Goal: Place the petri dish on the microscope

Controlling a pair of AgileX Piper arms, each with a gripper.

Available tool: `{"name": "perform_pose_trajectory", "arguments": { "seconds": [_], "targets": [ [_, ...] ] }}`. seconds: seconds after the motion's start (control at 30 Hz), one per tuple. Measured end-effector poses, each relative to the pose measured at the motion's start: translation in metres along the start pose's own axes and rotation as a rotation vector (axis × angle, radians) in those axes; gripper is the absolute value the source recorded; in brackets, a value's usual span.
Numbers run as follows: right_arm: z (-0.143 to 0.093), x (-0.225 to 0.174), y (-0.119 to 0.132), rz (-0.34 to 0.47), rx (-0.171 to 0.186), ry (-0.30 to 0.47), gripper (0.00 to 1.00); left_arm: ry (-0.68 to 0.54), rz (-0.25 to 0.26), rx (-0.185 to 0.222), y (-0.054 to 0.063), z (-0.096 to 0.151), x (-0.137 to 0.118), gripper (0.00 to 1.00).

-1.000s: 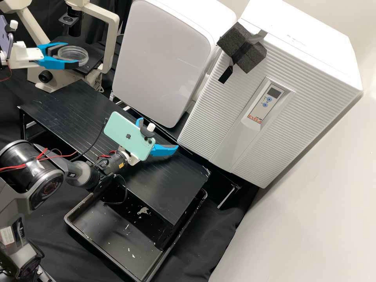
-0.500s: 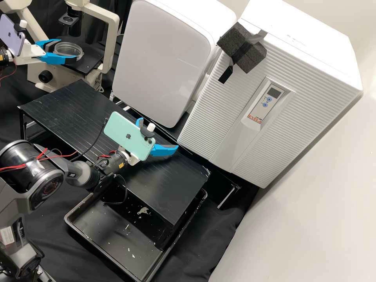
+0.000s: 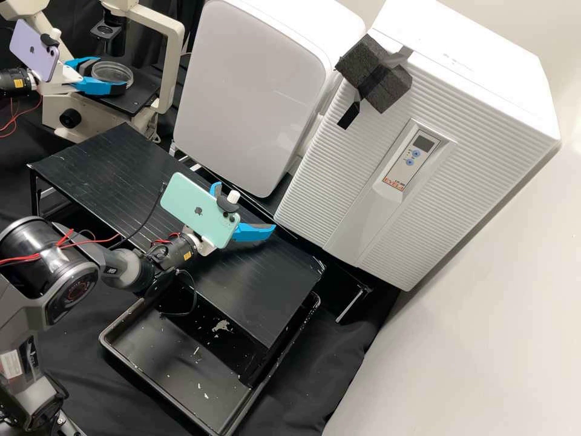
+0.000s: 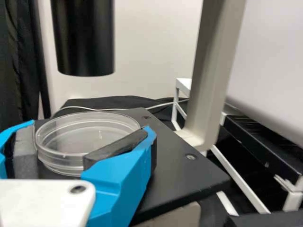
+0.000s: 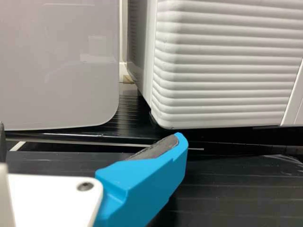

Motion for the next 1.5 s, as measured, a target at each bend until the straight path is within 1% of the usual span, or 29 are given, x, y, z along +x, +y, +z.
{"name": "perform_pose_trajectory", "arguments": {
  "seconds": [0.03,0.1,0.13,0.2,0.43,0.73,0.97,1.03,1.1,1.13,1.17,1.2,1.33,1.4,1.5],
  "targets": [
    [0.000,0.000,0.000,0.000,0.000,0.000,1.00,0.003,-0.006,0.000,-0.001,-0.001,0.002,0.00],
    [0.000,0.000,0.000,0.000,0.000,0.000,1.00,0.007,0.000,0.004,0.001,-0.001,0.005,0.00],
    [0.000,0.000,0.000,0.000,0.000,0.000,1.00,0.011,0.001,0.007,0.001,-0.001,0.006,1.00],
    [0.000,0.000,0.000,0.000,0.000,0.000,1.00,0.015,-0.003,0.010,0.002,-0.002,0.007,1.00],
    [0.000,0.000,0.000,0.000,0.000,0.000,1.00,0.019,-0.010,0.008,-0.002,-0.003,0.009,1.00],
    [0.000,0.000,0.000,0.000,0.000,0.000,1.00,0.012,-0.004,0.004,-0.002,-0.003,0.008,1.00],
    [0.000,0.000,0.000,0.000,0.000,0.000,1.00,-0.005,0.000,0.015,-0.009,-0.004,0.003,1.00],
    [0.000,0.000,0.000,0.000,0.000,0.000,1.00,-0.005,0.000,0.013,-0.011,-0.005,-0.002,1.00],
    [0.000,0.000,0.000,0.000,0.000,0.000,1.00,-0.004,0.002,0.012,-0.010,-0.004,-0.009,1.00],
    [0.000,0.000,0.000,0.000,0.000,0.000,1.00,0.000,0.003,0.014,-0.008,-0.004,-0.015,1.00],
    [0.000,0.000,0.000,0.000,0.000,0.000,1.00,0.003,-0.003,0.014,-0.009,-0.004,-0.020,1.00],
    [0.000,0.000,0.000,0.000,0.000,0.000,1.00,0.009,-0.003,0.008,-0.009,-0.004,-0.025,1.00],
    [0.000,0.000,0.000,0.000,0.000,0.000,1.00,0.039,0.016,-0.005,-0.006,-0.006,-0.045,1.00],
    [0.000,0.000,0.000,0.000,0.000,0.000,1.00,0.053,0.019,-0.001,-0.008,-0.007,-0.057,1.00],
    [0.000,0.000,0.000,0.000,0.000,0.000,1.00,0.084,0.055,0.005,-0.008,-0.006,-0.079,1.00]
  ]
}}
